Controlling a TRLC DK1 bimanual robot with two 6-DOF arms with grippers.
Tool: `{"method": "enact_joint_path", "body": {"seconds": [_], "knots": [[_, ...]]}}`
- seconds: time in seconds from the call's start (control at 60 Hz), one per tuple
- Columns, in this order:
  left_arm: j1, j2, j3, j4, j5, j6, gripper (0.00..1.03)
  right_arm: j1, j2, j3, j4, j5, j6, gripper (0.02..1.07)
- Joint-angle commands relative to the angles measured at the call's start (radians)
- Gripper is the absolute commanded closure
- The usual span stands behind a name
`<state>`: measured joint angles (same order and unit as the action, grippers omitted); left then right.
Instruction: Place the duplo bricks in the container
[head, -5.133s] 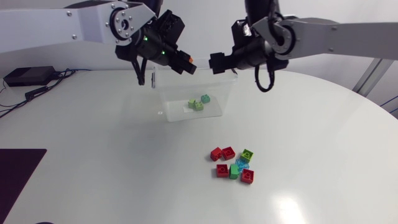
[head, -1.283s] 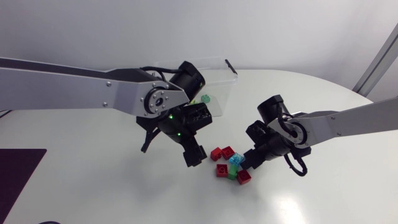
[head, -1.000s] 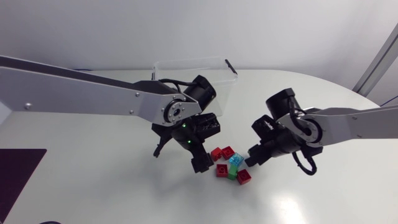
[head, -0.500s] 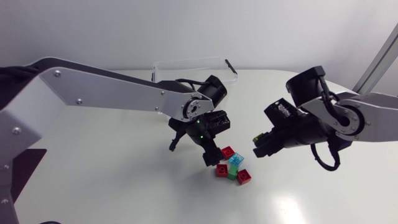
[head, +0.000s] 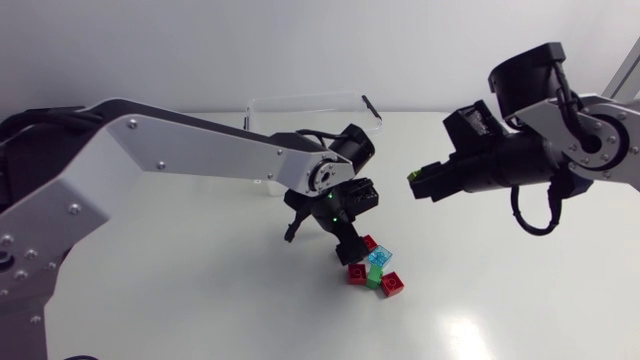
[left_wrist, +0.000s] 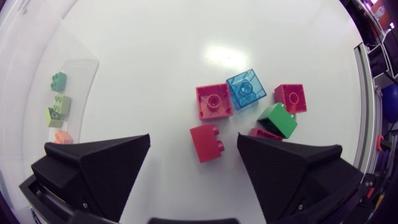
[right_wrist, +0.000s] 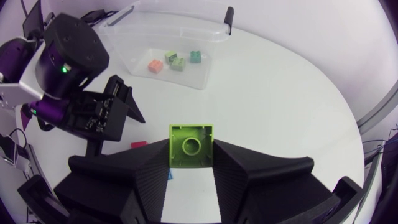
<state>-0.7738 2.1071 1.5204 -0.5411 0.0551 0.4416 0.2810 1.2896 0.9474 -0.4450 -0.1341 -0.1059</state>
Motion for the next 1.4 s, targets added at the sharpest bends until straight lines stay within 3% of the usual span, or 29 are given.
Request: {"method": "enact_joint_path", "body": {"seconds": [0.0,0.217,0.3,0.483,0.65,0.95,1.217,1.25,1.333,1.383], "knots": [[-0.009,0.045,0.027,-0.017,0.009,-0.023,0.09,-0.013,-0.003,0.048,0.003,-0.007,0.037,0.84],[-0.013,0.06,0.044,-0.037,0.008,-0.027,0.23,-0.023,0.025,0.1,0.015,-0.021,0.068,0.84],[-0.013,0.068,0.052,-0.049,0.008,-0.03,0.33,-0.026,0.039,0.12,0.02,-0.021,0.086,0.84],[-0.016,0.096,0.053,-0.062,0.003,-0.041,0.75,-0.037,0.082,0.157,0.046,-0.029,0.115,0.84],[-0.024,0.093,0.034,-0.094,0.0,-0.04,0.79,-0.043,0.134,0.197,0.083,-0.032,0.144,0.84],[-0.012,-0.055,-0.101,-0.095,0.002,-0.018,0.79,-0.037,0.252,0.297,0.131,-0.032,0.196,0.84],[0.048,-0.153,-0.151,-0.077,0.005,-0.057,0.78,-0.028,0.284,0.306,0.154,-0.03,0.216,0.84],[0.056,-0.144,-0.137,-0.074,0.008,-0.076,0.73,-0.026,0.284,0.303,0.154,-0.03,0.215,0.84],[0.061,-0.113,-0.095,-0.076,0.009,-0.115,0.26,-0.025,0.281,0.294,0.154,-0.027,0.215,0.84],[0.048,-0.102,-0.08,-0.077,0.009,-0.129,0.14,-0.026,0.277,0.289,0.152,-0.025,0.213,0.84]]}}
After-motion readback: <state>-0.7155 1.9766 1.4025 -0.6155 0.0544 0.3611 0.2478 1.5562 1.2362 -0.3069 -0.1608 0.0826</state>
